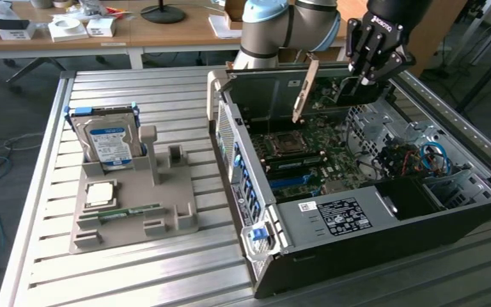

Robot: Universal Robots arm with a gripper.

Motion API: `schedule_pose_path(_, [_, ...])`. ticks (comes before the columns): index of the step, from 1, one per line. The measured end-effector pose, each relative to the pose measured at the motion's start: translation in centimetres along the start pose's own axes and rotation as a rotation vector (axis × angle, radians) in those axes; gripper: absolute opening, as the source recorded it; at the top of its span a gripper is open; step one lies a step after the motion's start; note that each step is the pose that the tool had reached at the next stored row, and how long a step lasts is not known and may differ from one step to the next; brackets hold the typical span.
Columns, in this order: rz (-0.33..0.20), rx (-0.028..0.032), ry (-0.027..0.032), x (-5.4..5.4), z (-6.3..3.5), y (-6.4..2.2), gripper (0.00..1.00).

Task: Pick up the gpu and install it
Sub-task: 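Insert the gpu into the slot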

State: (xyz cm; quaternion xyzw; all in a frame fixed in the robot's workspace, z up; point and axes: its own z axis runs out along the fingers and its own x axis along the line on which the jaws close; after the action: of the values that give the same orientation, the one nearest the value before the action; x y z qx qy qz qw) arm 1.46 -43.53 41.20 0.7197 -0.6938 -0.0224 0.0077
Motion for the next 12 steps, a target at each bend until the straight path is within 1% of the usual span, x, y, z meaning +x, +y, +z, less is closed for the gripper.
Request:
schedule_pose_path(7, [0.000,0.0001,0.0000,0.00,0.00,0.01,0.27])
schedule_pose_path(8, [0.000,0.0014,-0.0003,0.00,0.01,0.03,0.27])
schedule_pose_path(9, [0.000,0.0041,-0.0005,-0.01,0.02,0.06,0.27])
schedule_pose_path(12, [0.000,0.0150,-0.0003,-0.01,0.03,0.16,0.27])
